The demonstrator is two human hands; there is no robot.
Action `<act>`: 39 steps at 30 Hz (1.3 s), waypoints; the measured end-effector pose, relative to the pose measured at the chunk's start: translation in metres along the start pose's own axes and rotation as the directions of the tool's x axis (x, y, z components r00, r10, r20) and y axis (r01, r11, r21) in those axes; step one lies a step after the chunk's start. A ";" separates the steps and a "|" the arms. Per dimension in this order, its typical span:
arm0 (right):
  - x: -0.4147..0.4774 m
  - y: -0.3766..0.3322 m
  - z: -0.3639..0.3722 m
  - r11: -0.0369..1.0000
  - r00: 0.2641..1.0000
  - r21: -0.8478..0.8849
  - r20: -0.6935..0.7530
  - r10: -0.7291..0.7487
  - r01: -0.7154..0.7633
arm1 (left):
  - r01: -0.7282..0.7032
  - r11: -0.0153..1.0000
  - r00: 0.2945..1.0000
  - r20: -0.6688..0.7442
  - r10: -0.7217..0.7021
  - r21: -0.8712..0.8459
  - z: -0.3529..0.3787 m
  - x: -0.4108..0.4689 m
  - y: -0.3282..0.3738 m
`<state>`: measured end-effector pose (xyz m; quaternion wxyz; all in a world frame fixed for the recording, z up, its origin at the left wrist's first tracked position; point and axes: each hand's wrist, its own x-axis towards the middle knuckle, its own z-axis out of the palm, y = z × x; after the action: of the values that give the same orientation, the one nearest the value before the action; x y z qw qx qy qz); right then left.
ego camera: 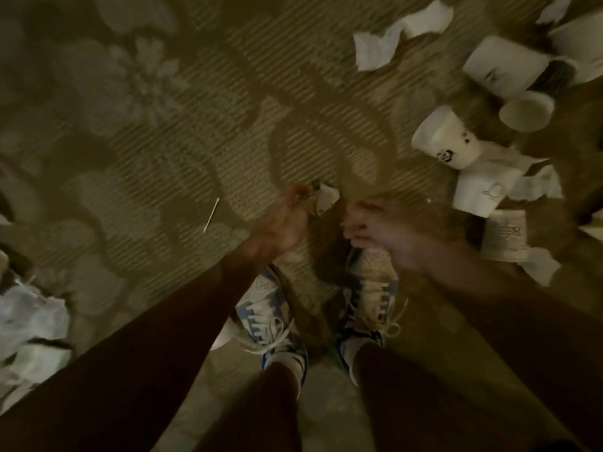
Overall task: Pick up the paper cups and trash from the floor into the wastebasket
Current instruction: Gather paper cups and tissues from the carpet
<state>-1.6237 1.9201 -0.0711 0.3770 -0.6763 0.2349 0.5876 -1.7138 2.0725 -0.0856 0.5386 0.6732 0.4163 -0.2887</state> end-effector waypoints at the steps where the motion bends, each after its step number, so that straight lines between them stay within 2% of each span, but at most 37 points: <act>1: 0.013 0.002 0.003 0.999 0.999 -0.020 -0.027 -0.027 0.027 | -0.032 0.999 0.999 -0.008 0.032 0.012 0.002 0.008 -0.005; 5: 0.052 0.002 0.010 0.977 0.975 -0.072 -0.079 -0.206 0.200 | -0.159 0.985 0.987 -0.026 0.161 0.073 0.007 0.038 -0.018; 8: 0.068 0.002 0.012 0.913 0.930 -0.210 -0.045 -0.365 0.348 | -0.236 0.970 0.968 -0.070 0.240 0.062 0.010 0.050 -0.025; 11: 0.077 0.004 0.020 0.851 0.892 -0.327 -0.048 -0.449 0.411 | -0.268 0.963 0.960 -0.079 0.270 0.033 0.010 0.051 -0.035; 15: 0.082 -0.009 0.033 0.863 0.887 -0.236 -0.012 -0.462 0.447 | -0.163 0.974 0.985 -0.078 0.152 -0.155 0.002 0.048 -0.038; 19: 0.074 -0.045 0.043 0.891 0.881 -0.003 0.146 -0.449 0.455 | -0.184 0.968 0.978 -0.132 0.162 -0.172 -0.020 0.045 -0.032; 22: 0.064 -0.067 0.054 0.878 0.837 0.034 0.284 -0.467 0.478 | -0.182 0.913 0.983 -0.101 0.156 -0.366 -0.038 0.034 -0.025; 24: 0.057 -0.075 0.065 0.869 0.802 0.059 0.359 -0.477 0.491 | -0.149 0.811 0.987 -0.029 0.161 -0.566 -0.049 0.021 -0.022; 26: 0.052 -0.078 0.080 0.848 0.773 0.008 0.407 -0.487 0.530 | -0.112 0.710 0.976 0.056 0.209 -0.696 -0.061 0.010 -0.026; 28: 0.050 -0.076 0.099 0.793 0.749 -0.093 0.412 -0.519 0.602 | -0.091 0.693 0.978 0.067 0.197 -0.715 -0.073 -0.001 -0.035; 30: 0.051 -0.071 0.121 0.721 0.705 -0.165 0.436 -0.559 0.674 | -0.085 0.684 0.990 0.016 0.139 -0.724 -0.081 -0.009 -0.049; 35: 0.058 -0.057 0.169 0.623 0.618 -0.234 0.591 -0.519 0.747 | -0.128 0.665 0.989 -0.144 0.030 -0.736 -0.100 -0.021 -0.095; 37: 0.065 -0.057 0.177 0.534 0.598 -0.311 0.600 -0.531 0.786 | -0.141 0.680 0.981 -0.193 0.000 -0.720 -0.113 -0.024 -0.110; 39: 0.076 -0.058 0.181 0.360 0.548 -0.414 0.591 -0.592 0.836 | -0.140 0.648 0.969 -0.238 -0.066 -0.749 -0.125 -0.027 -0.124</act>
<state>-1.6762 2.1071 -0.1360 0.3667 -0.6803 -0.3824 0.5065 -1.8427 2.1958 -0.0911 0.7214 0.4236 0.5478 0.0086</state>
